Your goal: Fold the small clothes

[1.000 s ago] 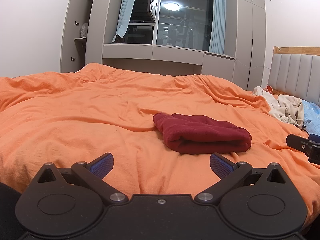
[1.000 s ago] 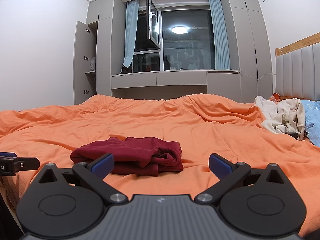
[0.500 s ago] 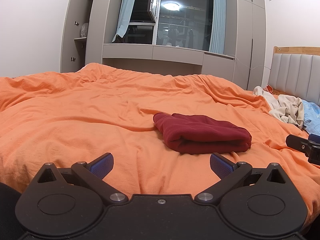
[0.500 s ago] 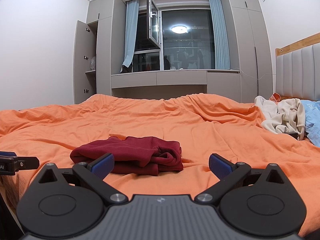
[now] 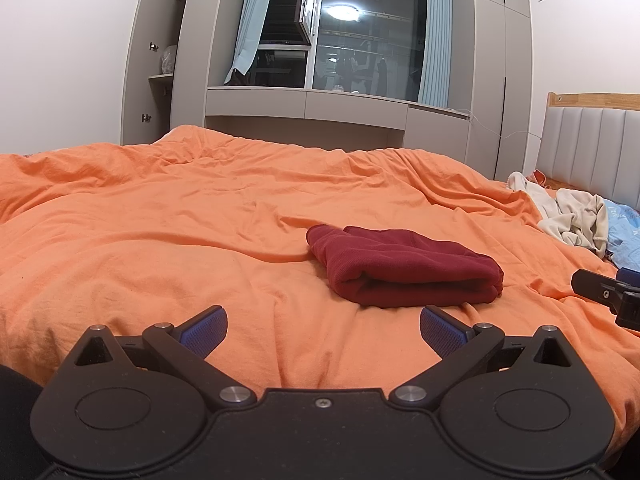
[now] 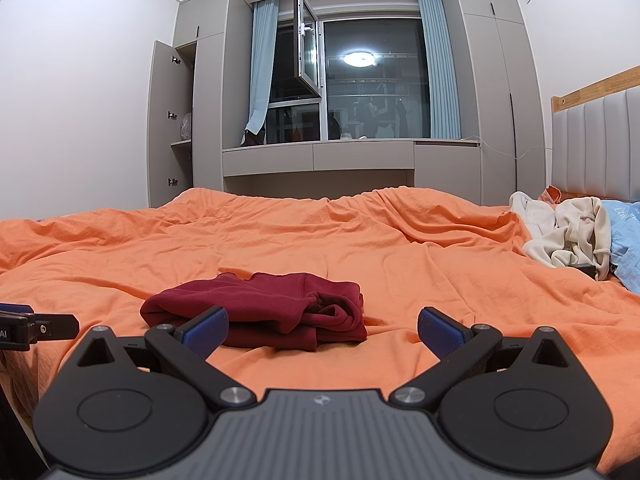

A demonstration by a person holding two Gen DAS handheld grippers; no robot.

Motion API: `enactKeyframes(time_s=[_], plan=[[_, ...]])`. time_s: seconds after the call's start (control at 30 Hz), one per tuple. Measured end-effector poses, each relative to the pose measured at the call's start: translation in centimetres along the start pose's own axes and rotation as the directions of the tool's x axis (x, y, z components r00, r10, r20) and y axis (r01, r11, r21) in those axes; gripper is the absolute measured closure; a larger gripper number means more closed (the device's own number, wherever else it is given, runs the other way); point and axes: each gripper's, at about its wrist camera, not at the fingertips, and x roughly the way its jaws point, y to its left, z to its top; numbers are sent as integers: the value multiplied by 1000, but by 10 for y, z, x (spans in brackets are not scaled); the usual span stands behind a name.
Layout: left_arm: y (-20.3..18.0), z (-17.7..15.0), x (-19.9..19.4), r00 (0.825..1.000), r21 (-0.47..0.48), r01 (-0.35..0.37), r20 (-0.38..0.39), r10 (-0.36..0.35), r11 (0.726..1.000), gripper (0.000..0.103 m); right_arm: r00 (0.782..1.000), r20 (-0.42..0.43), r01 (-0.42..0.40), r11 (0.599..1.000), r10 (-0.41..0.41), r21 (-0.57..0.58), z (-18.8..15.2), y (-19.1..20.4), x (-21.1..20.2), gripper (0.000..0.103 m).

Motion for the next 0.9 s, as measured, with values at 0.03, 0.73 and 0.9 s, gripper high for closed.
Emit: enactKeyframes(time_s=[0.03,0.73,0.9], plan=[[1,-1,0,1000,-2,3,-3,-3,1000,1,1000,0,0,1000,0,0,0,0,0,0],[-1,-1,0,998,-25,-64,-13,64,998,1,1000,0,0,1000,0,0,0,0,0,0],[0,-1,0,998,-33,-69,-14,69,997,1,1000,-1,0,1000,0,0,0,0,0,0]])
